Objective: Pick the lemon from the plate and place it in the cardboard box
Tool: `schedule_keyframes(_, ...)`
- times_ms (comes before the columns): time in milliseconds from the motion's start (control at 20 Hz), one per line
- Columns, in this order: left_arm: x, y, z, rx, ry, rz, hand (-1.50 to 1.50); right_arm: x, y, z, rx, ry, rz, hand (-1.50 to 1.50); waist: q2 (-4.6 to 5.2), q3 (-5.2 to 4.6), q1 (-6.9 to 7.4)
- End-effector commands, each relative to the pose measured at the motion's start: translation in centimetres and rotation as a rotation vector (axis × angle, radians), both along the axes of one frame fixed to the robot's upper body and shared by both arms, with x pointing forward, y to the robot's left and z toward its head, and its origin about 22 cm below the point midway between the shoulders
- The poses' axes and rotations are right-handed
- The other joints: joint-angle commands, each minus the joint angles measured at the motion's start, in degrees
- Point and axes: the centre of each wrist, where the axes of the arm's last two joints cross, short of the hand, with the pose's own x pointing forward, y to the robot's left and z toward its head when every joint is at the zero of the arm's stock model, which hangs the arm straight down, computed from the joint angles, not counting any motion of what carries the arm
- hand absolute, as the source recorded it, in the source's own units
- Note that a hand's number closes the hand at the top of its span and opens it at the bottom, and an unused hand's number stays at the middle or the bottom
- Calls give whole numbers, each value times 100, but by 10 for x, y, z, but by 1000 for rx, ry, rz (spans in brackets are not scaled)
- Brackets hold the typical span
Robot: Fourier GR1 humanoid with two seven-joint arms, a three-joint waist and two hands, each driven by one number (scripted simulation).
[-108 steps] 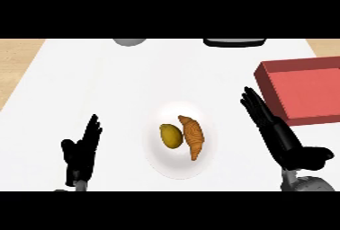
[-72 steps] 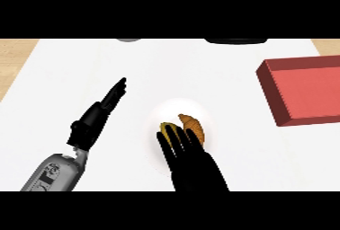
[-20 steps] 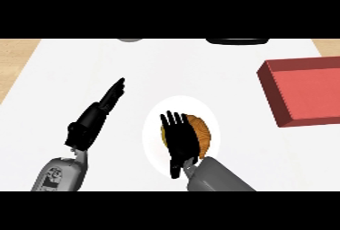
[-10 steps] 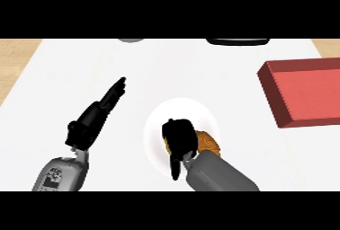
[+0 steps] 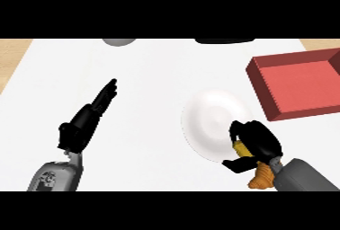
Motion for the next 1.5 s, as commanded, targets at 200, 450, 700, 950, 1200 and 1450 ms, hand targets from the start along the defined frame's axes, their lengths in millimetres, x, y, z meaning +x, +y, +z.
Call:
schedule_keyframes(200,-6,-6,-4,-3,-11,-2,0,-35,-167,53,-21,-277,22,150,54,-9,34)
schedule_keyframes(450,-1,-3,7,-15,4,-20,0,-52,-206,88,69,-401,3,150,55,-17,96)
schedule_keyframes(700,-5,5,-13,-7,13,2,0,-75,-209,132,196,-403,75,150,41,-28,8)
schedule_keyframes(950,-9,-1,0,-4,7,2,0,-75,-212,188,350,-457,78,150,11,-32,-58)
schedule_keyframes(1200,-15,7,5,-6,-10,-3,0,-91,-242,222,443,-514,-20,150,13,-28,-10)
schedule_keyframes(1450,5,-14,-6,1,-9,-25,0,-93,-225,242,428,-527,-155,150,79,-30,141)
